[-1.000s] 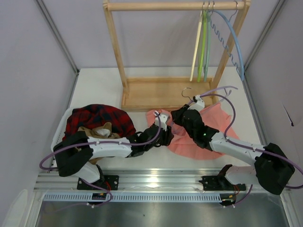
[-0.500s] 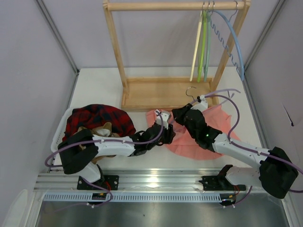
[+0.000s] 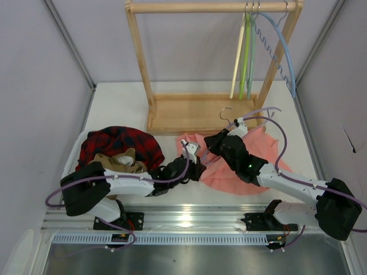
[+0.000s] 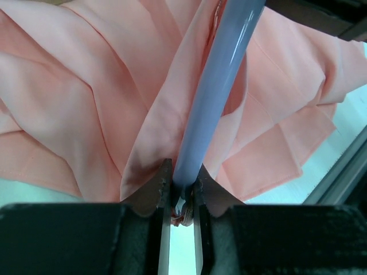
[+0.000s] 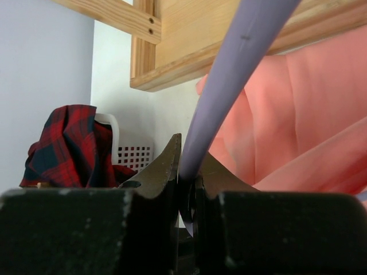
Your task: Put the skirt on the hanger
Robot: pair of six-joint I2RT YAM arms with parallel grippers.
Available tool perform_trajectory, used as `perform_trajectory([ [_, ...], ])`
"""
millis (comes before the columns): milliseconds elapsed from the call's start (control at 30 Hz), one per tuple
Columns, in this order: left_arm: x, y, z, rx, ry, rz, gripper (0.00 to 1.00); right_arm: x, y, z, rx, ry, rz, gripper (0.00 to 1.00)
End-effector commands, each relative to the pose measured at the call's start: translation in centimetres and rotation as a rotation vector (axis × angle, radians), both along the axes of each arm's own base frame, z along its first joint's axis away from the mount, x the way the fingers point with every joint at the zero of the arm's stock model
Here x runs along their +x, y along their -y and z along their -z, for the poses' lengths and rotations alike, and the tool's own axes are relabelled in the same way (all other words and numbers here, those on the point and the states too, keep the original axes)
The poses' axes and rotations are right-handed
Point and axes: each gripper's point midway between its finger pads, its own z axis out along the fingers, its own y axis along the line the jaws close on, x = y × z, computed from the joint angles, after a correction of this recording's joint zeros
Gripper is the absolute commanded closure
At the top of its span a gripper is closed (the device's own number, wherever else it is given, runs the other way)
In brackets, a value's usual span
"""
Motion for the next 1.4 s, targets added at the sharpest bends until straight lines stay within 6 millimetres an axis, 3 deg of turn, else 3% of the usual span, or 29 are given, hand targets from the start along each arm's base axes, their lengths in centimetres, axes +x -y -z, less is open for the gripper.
perform_trajectory([
  [0,-0.6,-1.1,-0.9,-0.016,0.02,-0.014,0.94,2.7,4.8,-1.6,-0.091,0.098,0.223,1.0],
  [33,-0.8,-1.1,-1.1,-0.018,0.026,-0.005,0.92,2.7,5.0,-1.4,-0.099,0.097,0.233,1.0],
  [133,-1.3,-1.1,-1.3,-0.02,0.039,0.014,0.76,2.9,5.4,-1.3,-0.116,0.099,0.254,1.0],
  [167,-1.5,-1.2,-1.1,-0.014,0.039,0.018,0.62,2.9,5.6,-1.4,-0.112,0.1,0.259,1.0],
  [267,-1.6,-1.2,-0.5,0.0,0.031,0.021,0.44,2.9,5.3,-1.9,-0.091,0.111,0.25,1.0],
  [367,-1.7,-0.9,-0.1,0.003,0.025,0.033,0.4,2.8,5.2,-2.5,-0.075,0.119,0.244,1.0],
  [600,-1.0,0.0,-0.6,-0.012,0.055,0.022,0.41,2.4,4.9,-3.4,-0.024,0.125,0.228,1.0],
  [733,-0.2,0.7,-3.2,-0.038,0.096,0.007,0.41,2.3,5.1,-2.8,-0.051,0.114,0.231,1.0],
  [933,0.7,-0.2,-5.5,-0.056,0.122,-0.067,0.37,2.0,5.7,-2.3,-0.061,0.11,0.248,1.0],
  [1133,1.2,2.0,-4.5,-0.028,0.109,-0.03,0.41,2.0,5.3,-3.4,-0.033,0.125,0.229,1.0],
  [1167,1.0,2.0,-3.0,0.003,0.089,-0.023,0.42,1.9,5.3,-3.4,-0.038,0.126,0.228,1.0],
  [1367,0.5,2.5,-1.6,-0.017,0.071,0.007,0.48,1.6,6.2,-4.1,-0.03,0.131,0.251,1.0],
])
